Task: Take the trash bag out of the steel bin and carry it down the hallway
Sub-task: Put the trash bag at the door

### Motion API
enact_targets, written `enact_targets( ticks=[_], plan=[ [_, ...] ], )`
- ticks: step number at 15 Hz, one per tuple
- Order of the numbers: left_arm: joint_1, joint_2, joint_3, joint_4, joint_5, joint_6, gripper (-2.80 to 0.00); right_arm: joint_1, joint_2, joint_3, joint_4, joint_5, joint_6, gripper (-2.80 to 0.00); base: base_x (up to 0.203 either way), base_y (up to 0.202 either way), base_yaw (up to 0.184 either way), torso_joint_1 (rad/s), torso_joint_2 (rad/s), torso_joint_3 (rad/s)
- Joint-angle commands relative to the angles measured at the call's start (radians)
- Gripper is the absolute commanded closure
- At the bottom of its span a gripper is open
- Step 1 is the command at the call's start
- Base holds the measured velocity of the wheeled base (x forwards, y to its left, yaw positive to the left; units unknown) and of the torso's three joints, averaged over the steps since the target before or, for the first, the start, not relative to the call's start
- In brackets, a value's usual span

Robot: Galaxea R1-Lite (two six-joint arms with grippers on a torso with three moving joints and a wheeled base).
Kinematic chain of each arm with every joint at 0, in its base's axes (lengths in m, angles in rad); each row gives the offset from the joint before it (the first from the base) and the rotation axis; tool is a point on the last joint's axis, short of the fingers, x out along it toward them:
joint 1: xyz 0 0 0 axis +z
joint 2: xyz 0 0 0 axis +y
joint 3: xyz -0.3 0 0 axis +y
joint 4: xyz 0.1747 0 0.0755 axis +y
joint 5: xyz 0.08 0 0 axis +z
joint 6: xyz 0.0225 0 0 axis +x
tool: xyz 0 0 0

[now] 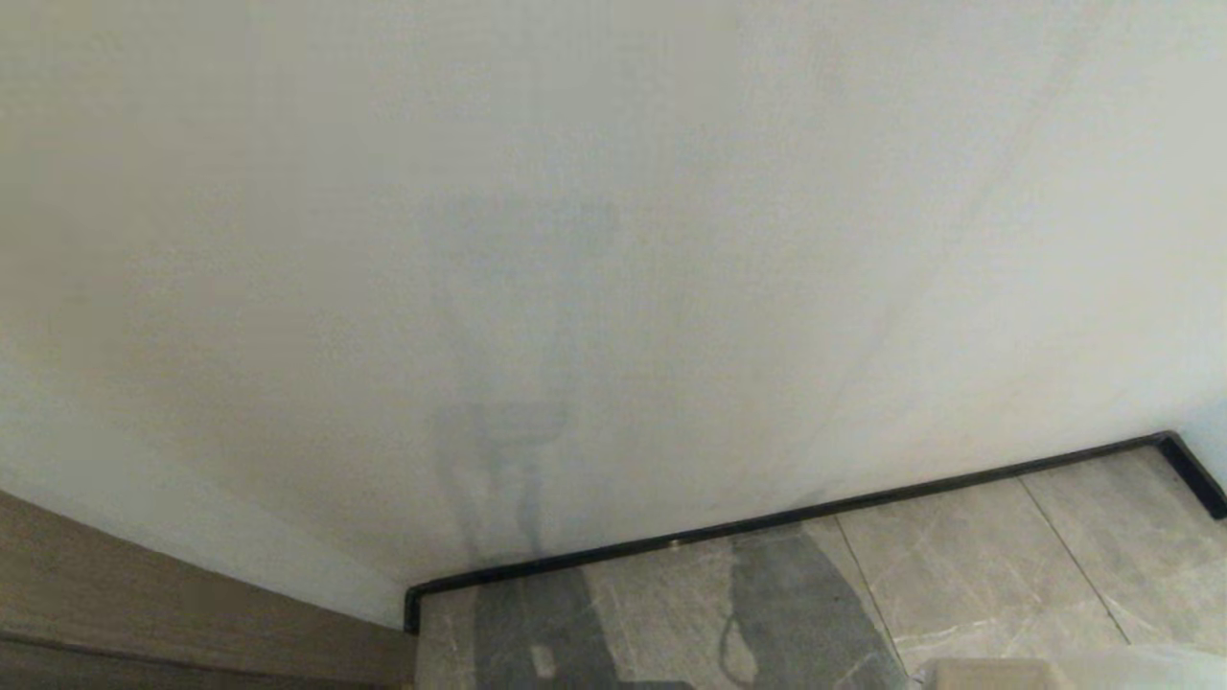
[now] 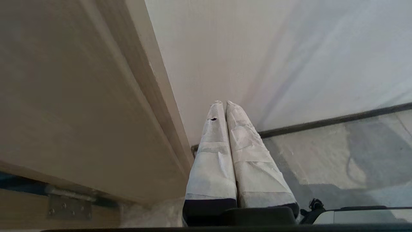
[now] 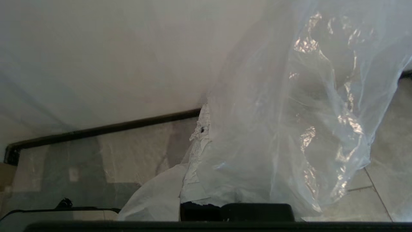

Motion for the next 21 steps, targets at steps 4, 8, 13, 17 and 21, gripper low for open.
enact_targets(
  ticks=[4, 8, 13, 17, 21],
  plan=[
    [0.000, -0.002, 0.000, 0.001, 0.000, 0.000, 0.00, -0.001, 0.001, 0.002, -0.001, 0.001, 0.000, 0.00, 0.000, 0.000, 0.000, 0.003, 0.00, -0.197],
    [0.000, 0.000, 0.000, 0.001, 0.000, 0.000, 0.00, 0.000, 0.001, 0.002, -0.001, 0.001, 0.000, 0.00, 0.000, 0.000, 0.000, 0.003, 0.00, -0.182],
    [0.000, 0.000, 0.000, 0.000, 0.000, 0.000, 0.00, 0.001, 0.001, -0.041, 0.019, 0.007, -0.037, 0.00, 0.000, 0.000, 0.000, 0.000, 0.00, -0.020],
    [0.000, 0.000, 0.000, 0.001, 0.000, 0.000, 0.00, 0.001, 0.072, -0.364, 0.412, 0.038, -0.127, 0.00, 0.000, 0.000, 0.000, 0.000, 0.00, 0.000],
    [0.000, 0.000, 0.000, 0.001, 0.000, 0.000, 0.00, 0.003, 0.485, -0.498, 0.465, 0.154, -0.136, 0.00, 0.000, 0.000, 0.000, 0.000, 0.00, 0.000]
  ],
)
